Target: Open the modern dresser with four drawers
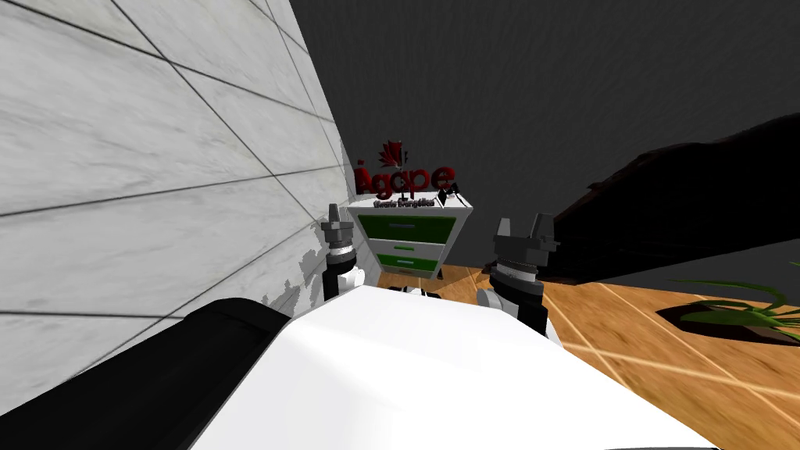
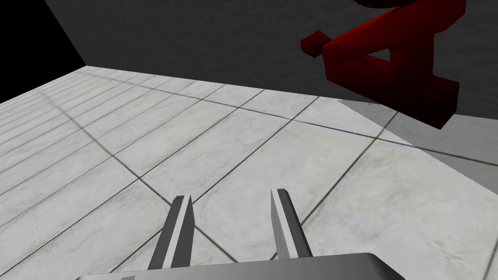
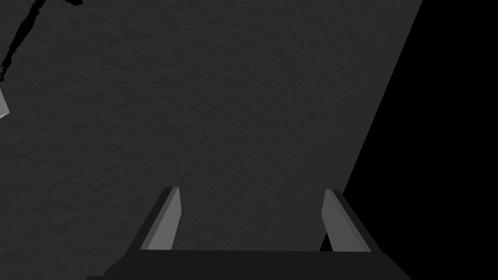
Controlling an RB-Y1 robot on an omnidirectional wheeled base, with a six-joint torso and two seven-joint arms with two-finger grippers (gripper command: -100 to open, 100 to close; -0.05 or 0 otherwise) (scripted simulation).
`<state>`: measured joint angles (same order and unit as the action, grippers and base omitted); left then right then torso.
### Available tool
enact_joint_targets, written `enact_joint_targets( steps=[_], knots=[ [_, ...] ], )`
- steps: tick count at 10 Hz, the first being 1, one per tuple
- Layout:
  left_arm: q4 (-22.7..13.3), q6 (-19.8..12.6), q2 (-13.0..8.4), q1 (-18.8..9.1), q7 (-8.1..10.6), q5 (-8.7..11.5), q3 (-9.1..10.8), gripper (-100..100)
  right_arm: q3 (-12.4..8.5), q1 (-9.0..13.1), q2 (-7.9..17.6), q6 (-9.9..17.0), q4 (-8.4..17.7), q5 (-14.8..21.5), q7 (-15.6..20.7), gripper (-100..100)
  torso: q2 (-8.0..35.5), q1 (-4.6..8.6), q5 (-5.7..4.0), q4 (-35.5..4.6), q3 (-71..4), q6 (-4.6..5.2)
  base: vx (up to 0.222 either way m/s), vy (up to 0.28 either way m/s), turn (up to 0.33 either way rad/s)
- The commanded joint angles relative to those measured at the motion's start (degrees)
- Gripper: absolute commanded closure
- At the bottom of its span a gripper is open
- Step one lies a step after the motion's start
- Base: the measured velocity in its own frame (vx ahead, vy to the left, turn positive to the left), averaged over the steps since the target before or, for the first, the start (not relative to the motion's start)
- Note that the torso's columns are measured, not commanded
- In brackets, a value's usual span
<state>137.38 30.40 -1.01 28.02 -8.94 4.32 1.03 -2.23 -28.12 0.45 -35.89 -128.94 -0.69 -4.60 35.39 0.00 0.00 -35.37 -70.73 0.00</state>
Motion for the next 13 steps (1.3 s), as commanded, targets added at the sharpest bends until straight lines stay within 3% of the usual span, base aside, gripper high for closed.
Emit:
enact_joint_targets(
  steps=[1,3,7,13],
  knots=[
    [-1.4,0.3,-2.2,-0.3,0.00,-0.1,-0.05,-100,0.0,0.0,0.0,0.0,0.0,0.0,0.0,0,4.2,0.00,0.00,-4.2,-8.5,0.00,0.009,-0.003,-0.009],
    [-3.4,0.8,-4.0,-0.6,-0.01,-0.2,-0.13,-100,0.0,0.0,0.0,0.0,0.0,0.0,0.0,0,6.7,-0.01,0.00,-6.7,-13.5,0.00,0.007,-0.004,-0.011],
    [-9.0,2.3,-6.6,-1.7,-0.05,-0.5,-0.36,-100,0.0,0.0,0.0,0.0,0.0,0.0,0.0,0,6.9,0.01,0.00,-6.9,-13.8,0.00,0.012,-0.005,-0.013],
    [-18.7,4.9,-8.5,-3.6,-0.13,-1.1,-0.75,-100,0.0,0.0,0.0,0.0,0.0,0.0,0.0,0,6.9,0.00,0.00,-6.9,-13.8,0.00,0.015,-0.006,-0.015]
  ],
)
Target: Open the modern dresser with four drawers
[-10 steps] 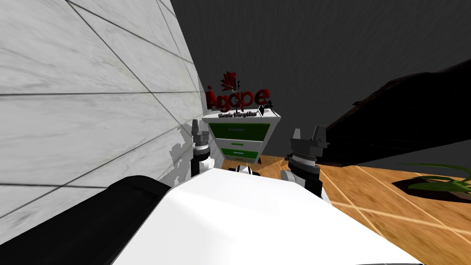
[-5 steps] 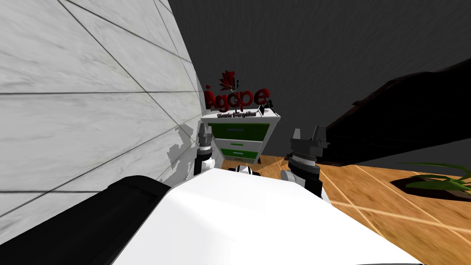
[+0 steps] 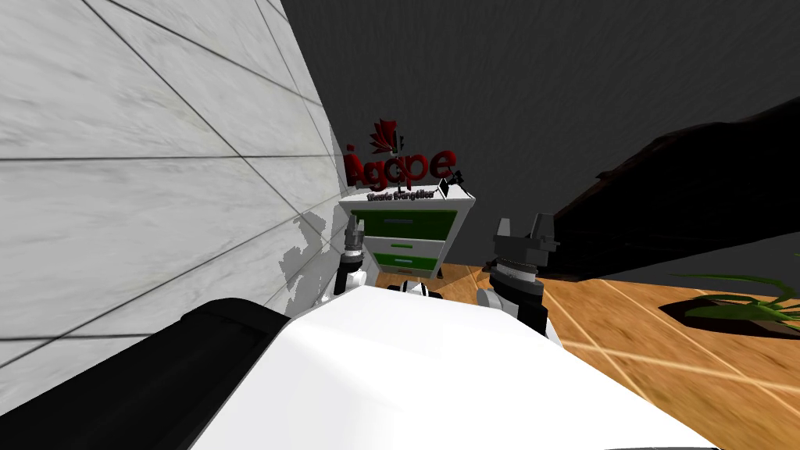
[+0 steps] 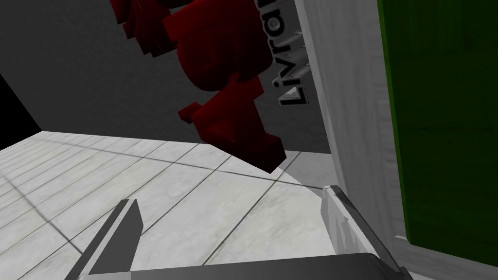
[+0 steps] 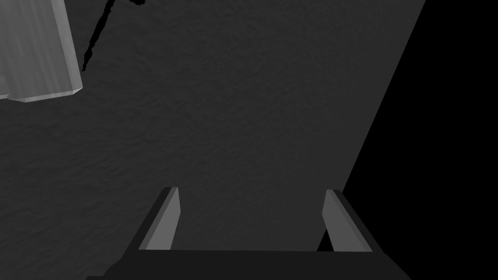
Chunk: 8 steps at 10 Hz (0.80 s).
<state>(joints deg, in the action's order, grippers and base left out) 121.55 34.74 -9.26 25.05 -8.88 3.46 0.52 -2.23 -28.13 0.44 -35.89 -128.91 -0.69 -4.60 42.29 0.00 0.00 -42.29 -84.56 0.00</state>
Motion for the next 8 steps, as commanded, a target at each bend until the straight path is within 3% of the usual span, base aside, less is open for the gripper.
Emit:
enact_joint_targets(
  steps=[1,8],
  knots=[
    [-4.6,1.2,-0.4,-1.1,-0.21,-0.4,-0.33,-100,0.0,0.0,0.0,0.0,0.0,0.0,0.0,0,0.0,0.00,0.00,0.0,0.0,0.00,0.015,-0.007,-0.025],
    [-15.1,3.7,-1.0,-3.0,-0.26,-1.0,-0.73,-100,0.0,0.0,0.0,0.0,0.0,0.0,0.0,0,0.0,0.00,0.00,0.0,0.0,0.00,0.014,-0.006,-0.015]
  ],
)
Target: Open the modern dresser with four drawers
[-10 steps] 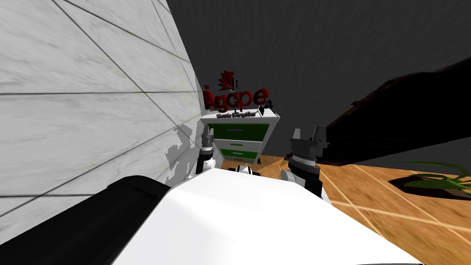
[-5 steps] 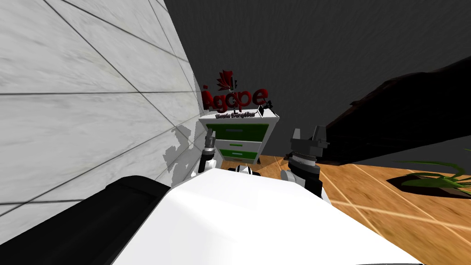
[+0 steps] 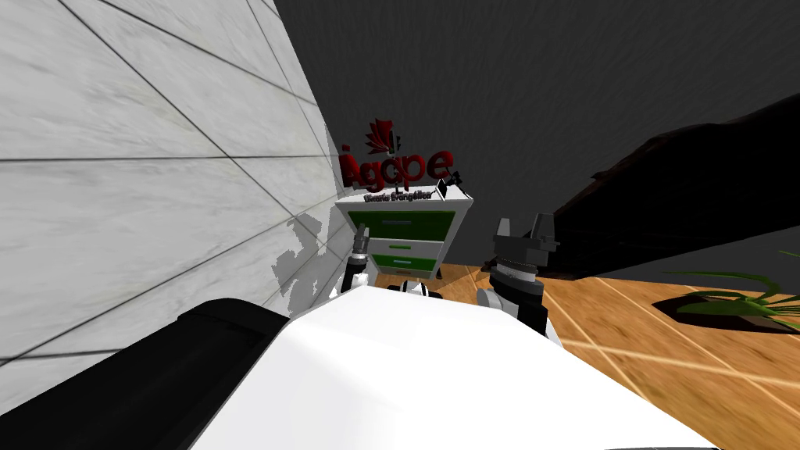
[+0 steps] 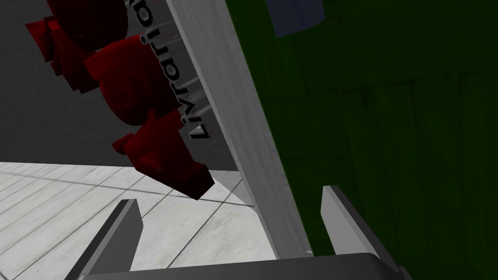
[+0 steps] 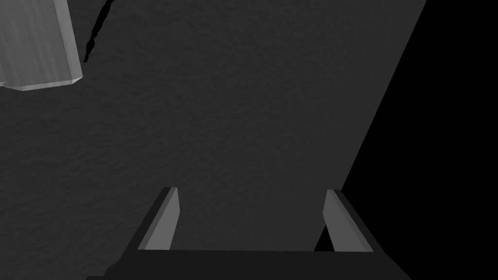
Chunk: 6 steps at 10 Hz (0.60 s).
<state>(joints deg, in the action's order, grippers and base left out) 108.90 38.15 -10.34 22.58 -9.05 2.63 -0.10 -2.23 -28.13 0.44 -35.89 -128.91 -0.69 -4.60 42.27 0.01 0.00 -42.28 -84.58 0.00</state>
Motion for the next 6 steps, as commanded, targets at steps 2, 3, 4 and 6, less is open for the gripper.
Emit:
enact_joint_targets(
  steps=[2,3,4,6],
  knots=[
    [-5.1,1.0,0.0,-1.0,-0.10,-0.3,-0.22,-100,0.0,0.0,0.0,0.0,0.0,0.0,0.0,0,0.0,-0.01,0.01,0.0,0.0,0.00,0.013,-0.004,-0.012],
    [-7.4,1.7,-0.1,-1.5,-0.12,-0.5,-0.32,-100,0.0,0.0,0.0,0.0,0.0,0.0,0.0,0,0.0,-0.01,0.00,0.0,0.0,0.00,0.012,-0.004,-0.015],
    [-9.1,2.3,-0.1,-2.0,-0.13,-0.6,-0.43,-100,0.0,0.0,0.0,0.0,0.0,0.0,0.0,0,0.0,0.00,0.00,0.0,0.0,0.00,0.019,-0.009,-0.027],
    [-12.5,3.0,-0.1,-2.6,-0.14,-0.8,-0.54,-100,0.0,0.0,0.0,0.0,0.0,0.0,0.0,0,0.0,0.00,0.00,0.0,0.0,0.00,0.014,-0.006,-0.015]
  ],
)
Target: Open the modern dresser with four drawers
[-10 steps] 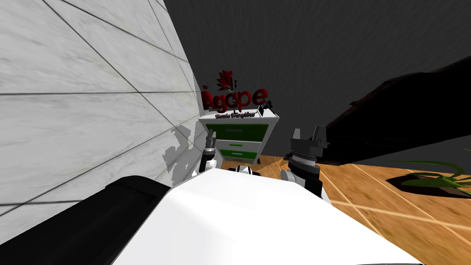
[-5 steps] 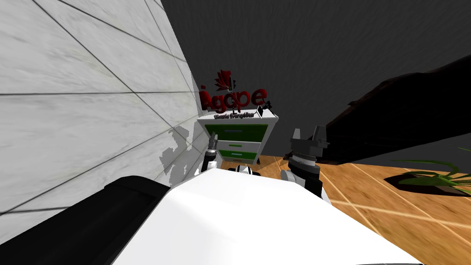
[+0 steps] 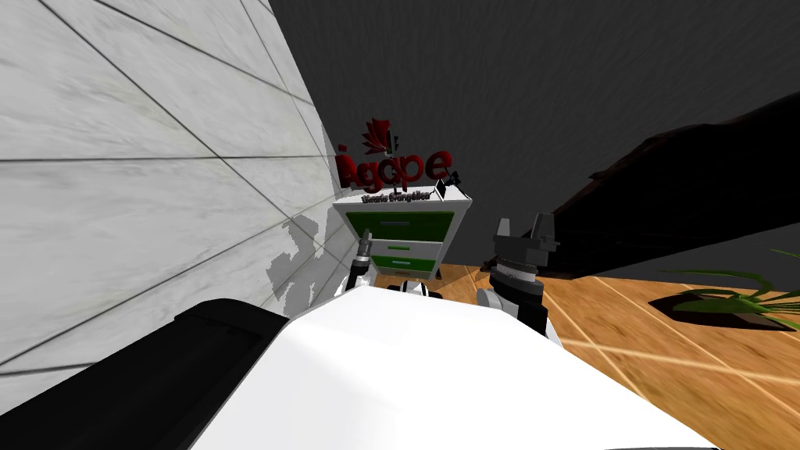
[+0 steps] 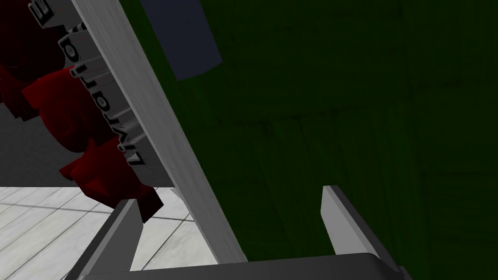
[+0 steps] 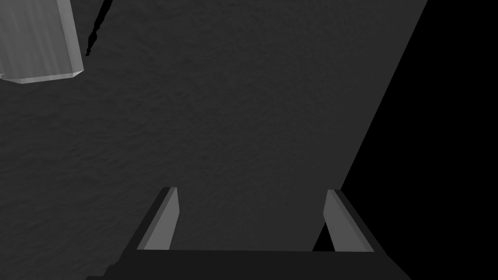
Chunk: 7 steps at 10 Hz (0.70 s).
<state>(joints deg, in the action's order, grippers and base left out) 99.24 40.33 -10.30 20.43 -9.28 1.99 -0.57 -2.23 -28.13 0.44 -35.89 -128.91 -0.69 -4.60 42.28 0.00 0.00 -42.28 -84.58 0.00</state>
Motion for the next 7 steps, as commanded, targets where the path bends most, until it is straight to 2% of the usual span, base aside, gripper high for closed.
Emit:
enact_joint_targets(
  steps=[1,7],
  knots=[
    [-3.6,0.8,-0.1,-0.4,0.08,-0.1,-0.06,-100,0.0,0.0,0.0,0.0,0.0,0.0,0.0,0,0.0,-0.01,0.00,0.0,0.0,0.00,0.011,-0.005,-0.009],
    [-13.7,3.5,0.4,-2.5,0.04,-0.8,-0.49,-100,0.0,0.0,0.0,0.0,0.0,0.0,0.0,0,0.0,0.00,0.00,0.0,0.0,0.00,0.013,-0.006,-0.016]
  ],
)
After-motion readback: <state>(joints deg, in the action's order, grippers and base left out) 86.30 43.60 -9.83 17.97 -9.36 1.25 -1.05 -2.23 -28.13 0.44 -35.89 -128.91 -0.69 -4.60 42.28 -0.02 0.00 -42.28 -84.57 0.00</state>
